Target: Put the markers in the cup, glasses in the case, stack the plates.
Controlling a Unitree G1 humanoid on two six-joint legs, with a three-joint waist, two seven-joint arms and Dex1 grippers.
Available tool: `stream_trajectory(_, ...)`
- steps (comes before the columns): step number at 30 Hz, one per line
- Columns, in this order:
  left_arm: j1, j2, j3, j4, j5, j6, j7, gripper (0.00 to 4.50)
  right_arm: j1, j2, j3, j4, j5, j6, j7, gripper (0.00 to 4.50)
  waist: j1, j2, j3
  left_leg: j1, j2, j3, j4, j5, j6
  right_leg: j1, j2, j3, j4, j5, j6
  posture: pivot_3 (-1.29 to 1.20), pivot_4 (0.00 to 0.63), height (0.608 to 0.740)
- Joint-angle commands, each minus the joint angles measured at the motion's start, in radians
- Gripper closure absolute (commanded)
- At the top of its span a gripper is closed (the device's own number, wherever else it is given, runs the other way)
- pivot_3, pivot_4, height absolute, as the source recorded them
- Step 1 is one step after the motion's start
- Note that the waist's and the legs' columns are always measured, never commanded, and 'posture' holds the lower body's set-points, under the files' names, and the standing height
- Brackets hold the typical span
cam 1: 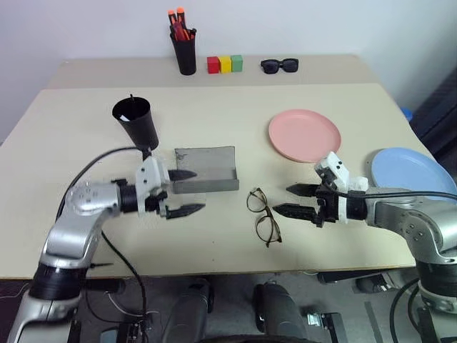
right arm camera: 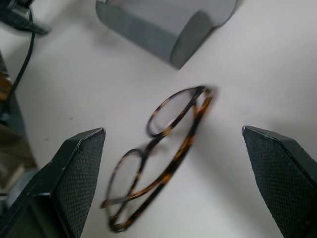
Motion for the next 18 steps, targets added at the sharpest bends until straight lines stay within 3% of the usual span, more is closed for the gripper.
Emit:
stream_trajectory(1,0.102,-0.008,0.019,-0.102,-0.032,-0.030,0.036,0.55,-0.027,0.029,-0.002,0.007,0.035,0.072,-0.048,0.00,0.002,0.000,0.000,0.000,0.000,0.000,0.000,0.000,0.000,0.000,0.000,0.000,0.000,0.000,0.000,0.00,0.150,0.740)
stream_trajectory(12,0.195,-0.011,-0.004,-0.116,-0.021,-0.082,0.106,0.55,-0.071,0.134,-0.007,0.084,0.065,0.175,-0.133,0.00,0.002,0.001,-0.001,0.000,0.000,0.001,0.000,0.000,0.000,0.000,0.000,0.000,-0.001,-0.001,-0.003,0.00,0.150,0.740)
stream_trajectory(15,0.199,-0.009,-0.013,-0.099,-0.013,-0.100,0.111,0.49,-0.070,0.146,0.015,0.088,0.056,0.178,-0.146,0.76,0.001,0.001,-0.001,0.000,0.000,0.002,0.000,0.000,0.000,-0.001,0.000,0.000,-0.001,-0.001,-0.003,0.00,0.150,0.740)
stream_trajectory(18,0.203,-0.008,-0.019,-0.091,-0.009,-0.110,0.117,0.49,-0.072,0.161,0.013,0.094,0.059,0.188,-0.161,2.28,0.001,0.002,-0.001,0.000,0.000,0.002,0.000,0.000,0.000,-0.001,0.000,0.000,-0.001,-0.001,-0.003,0.00,0.150,0.740)
